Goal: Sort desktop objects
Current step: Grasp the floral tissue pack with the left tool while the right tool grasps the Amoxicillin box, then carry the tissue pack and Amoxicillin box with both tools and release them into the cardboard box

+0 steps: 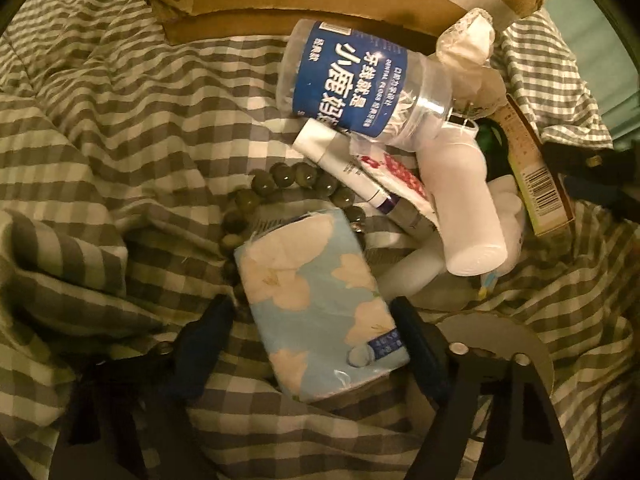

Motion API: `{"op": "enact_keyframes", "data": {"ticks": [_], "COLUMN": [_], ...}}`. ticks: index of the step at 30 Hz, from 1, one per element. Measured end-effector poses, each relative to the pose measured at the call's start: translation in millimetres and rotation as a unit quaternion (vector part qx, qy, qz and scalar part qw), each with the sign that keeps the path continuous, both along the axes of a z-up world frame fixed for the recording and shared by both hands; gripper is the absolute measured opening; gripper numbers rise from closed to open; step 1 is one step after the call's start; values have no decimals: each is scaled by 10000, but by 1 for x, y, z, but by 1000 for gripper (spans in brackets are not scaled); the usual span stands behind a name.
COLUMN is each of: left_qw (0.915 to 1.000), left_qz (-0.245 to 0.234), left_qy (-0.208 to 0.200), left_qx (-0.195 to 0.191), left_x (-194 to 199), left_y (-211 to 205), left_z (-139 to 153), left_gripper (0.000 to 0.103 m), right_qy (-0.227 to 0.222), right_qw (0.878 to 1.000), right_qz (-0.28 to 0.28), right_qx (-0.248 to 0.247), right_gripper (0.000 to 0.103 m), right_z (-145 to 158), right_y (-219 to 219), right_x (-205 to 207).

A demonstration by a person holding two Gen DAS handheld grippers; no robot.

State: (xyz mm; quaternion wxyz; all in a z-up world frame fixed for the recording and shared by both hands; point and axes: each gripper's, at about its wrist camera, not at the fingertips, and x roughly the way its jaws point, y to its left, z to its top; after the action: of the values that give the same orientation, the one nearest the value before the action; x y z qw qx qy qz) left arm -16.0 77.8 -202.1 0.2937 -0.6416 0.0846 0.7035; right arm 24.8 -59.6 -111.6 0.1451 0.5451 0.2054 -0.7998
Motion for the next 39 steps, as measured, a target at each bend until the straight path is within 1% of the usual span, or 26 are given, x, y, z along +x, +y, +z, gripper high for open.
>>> {"op": "enact_keyframes", "data": {"ticks": [1, 2, 3, 5, 6, 7, 8, 11, 14, 19, 22, 23, 24, 25, 27, 28, 30, 31, 32, 33, 34, 35, 37, 39], "left_qw": [10000, 9999, 9998, 9997, 9997, 9996, 9995, 9992, 9984, 9954, 9914, 9900, 9884, 9851, 9797, 9741, 9666, 9613, 9531, 9471, 9435, 9379, 9303, 9258], "left_qz": [-34, -66, -98, -156, -179, -182, -179, -171, -178, -92, -9, 5, 18, 48, 59, 64, 20, -7, -22, -40, -53, -54, -32, -15], "left_qy": [8, 1, -21, 8, 13, 9, 13, 133, 302, 731, 1060, 1147, 1245, 1432, 1713, 1965, 2259, 2445, 2709, 2885, 2982, 3121, 3302, 3389], "left_qx": [35, 79, 143, 171, 194, 226, 241, 335, 450, 611, 770, 817, 866, 955, 1042, 1114, 1212, 1267, 1346, 1405, 1444, 1517, 1595, 1673], "left_x": [1, 2, 3, 6, 7, 8, 8, 6, 7, 3, -4, -12, -15, -15, -20, -21, -24, -26, -28, -30, -32, -37, -47, -56], "left_y": [0, 0, 0, 0, 0, -2, -3, -11, -17, -26, -36, -27, -30, -29, -20, -18, -12, -9, -7, -6, -5, -2, 4, 9], "left_z": [1, 3, 4, 8, 10, 12, 13, 29, 46, 82, 108, 112, 118, 129, 141, 155, 169, 178, 190, 199, 205, 213, 224, 230], "left_gripper": [72, 62, 58, 58, 57, 57, 57, 57, 57, 57, 57, 57, 57, 57, 57, 57, 57, 57, 57, 57, 57, 57, 57, 57], "right_qy": [28, 51, 53, 37, 112, 174, 263, 928, 1663, 2800, 3166, 3275, 3370, 3462, 3634, 3722, 3882, 3960, 4058, 4097, 4137, 4191, 4200, 4256], "right_qw": [9999, 9997, 9995, 9995, 9994, 9994, 9990, 9935, 9822, 9523, 9415, 9382, 9351, 9320, 9261, 9228, 9158, 9123, 9076, 9054, 9029, 8994, 8981, 8958], "right_qz": [-9, -12, -19, -14, -3, 42, 74, 292, 528, 800, 827, 833, 852, 859, 896, 907, 988, 1014, 1059, 1095, 1161, 1239, 1307, 1254], "right_qx": [128, 247, 309, 325, 313, 298, 350, 585, 690, 916, 801, 744, 691, 636, 479, 405, 281, 241, 201, 183, 142, 70, -77, -260], "right_gripper": [90, 90, 90, 89, 87, 79, 79, 78, 78, 78, 78, 78, 78, 78, 78, 78, 78, 78, 78, 78, 78, 78, 78, 78], "right_z": [-6, -12, -17, -23, -22, -19, -16, 4, 30, 65, 85, 90, 96, 102, 114, 118, 127, 130, 134, 136, 139, 143, 150, 160], "right_y": [-2, -3, -3, -3, -3, -5, -6, -16, -26, -41, -51, -53, -55, -53, -56, -58, -64, -66, -69, -74, -76, -79, -82, -85], "right_x": [-1, -2, -3, -4, -2, 1, 4, 24, 46, 79, 92, 98, 102, 106, 116, 121, 131, 135, 139, 139, 142, 145, 148, 147]}}
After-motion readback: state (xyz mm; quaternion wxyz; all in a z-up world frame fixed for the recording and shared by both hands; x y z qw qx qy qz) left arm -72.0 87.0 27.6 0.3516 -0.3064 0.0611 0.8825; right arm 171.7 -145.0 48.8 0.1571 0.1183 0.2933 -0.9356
